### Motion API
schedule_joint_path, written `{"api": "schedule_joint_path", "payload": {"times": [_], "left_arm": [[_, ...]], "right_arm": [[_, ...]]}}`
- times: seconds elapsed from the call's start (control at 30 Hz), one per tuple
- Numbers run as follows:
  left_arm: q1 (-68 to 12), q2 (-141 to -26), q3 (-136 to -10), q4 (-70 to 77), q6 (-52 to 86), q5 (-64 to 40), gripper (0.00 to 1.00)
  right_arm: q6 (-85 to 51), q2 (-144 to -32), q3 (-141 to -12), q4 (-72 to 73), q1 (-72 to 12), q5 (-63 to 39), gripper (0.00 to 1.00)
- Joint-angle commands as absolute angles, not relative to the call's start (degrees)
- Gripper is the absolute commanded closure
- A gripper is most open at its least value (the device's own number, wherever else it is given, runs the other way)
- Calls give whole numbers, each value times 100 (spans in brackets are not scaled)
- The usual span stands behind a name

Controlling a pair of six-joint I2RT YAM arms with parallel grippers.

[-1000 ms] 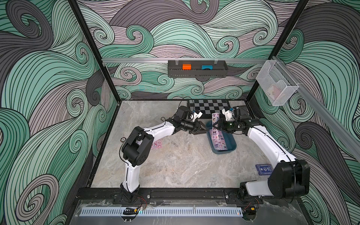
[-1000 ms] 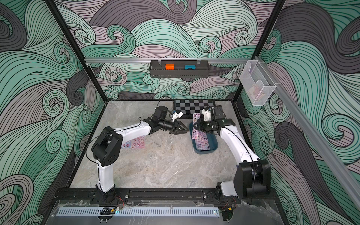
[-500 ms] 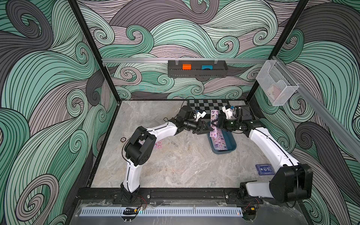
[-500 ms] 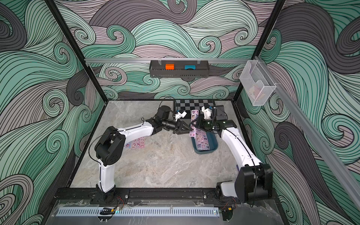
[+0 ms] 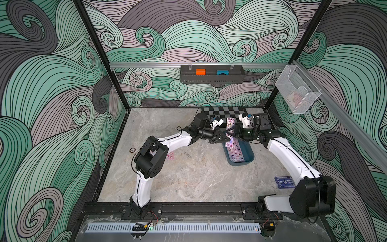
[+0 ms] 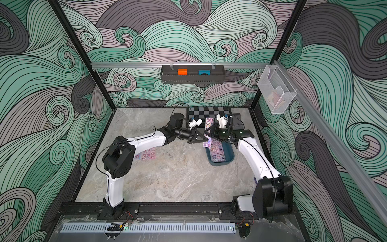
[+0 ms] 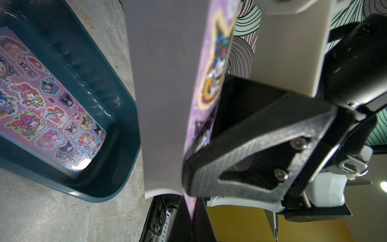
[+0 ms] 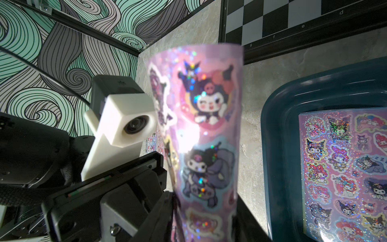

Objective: Take the stickers out of the storage box
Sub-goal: Pick up the sticker from the storage box.

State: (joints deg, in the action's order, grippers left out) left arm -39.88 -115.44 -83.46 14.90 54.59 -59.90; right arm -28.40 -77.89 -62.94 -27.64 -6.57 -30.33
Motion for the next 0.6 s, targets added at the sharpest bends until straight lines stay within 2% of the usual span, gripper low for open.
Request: {"api": "schedule_joint_path", "payload": {"times": [0.0, 0.2, 0.27, 0.37, 0.47, 0.57], "left_arm": [[-3913, -11449, -8511, 1332, 5244, -6067, 100], [-3620, -11073, -8214, 1331, 5255, -6082, 100], [-3523, -10926, -8110, 1392, 5327, -6108, 100], [-3408, -10703, -7953, 1665, 5545, -6144, 100], [-3378, -10550, -7893, 1912, 5776, -6145, 100], [-3384, -10449, -7830, 2329, 6112, -6160, 100]], "right_arm": [[-2915, -7641, -6152, -2520, -560, -3155, 39], [-3538, -7388, -5664, -1602, -263, -3629, 9], [-3722, -7374, -5534, -1336, -180, -3811, 3], [-4307, -7504, -5256, -489, -138, -4295, 1], [-5431, -7809, -4839, 1180, -171, -4898, 1], [-6358, -8074, -4539, 2506, -275, -5041, 1]]}}
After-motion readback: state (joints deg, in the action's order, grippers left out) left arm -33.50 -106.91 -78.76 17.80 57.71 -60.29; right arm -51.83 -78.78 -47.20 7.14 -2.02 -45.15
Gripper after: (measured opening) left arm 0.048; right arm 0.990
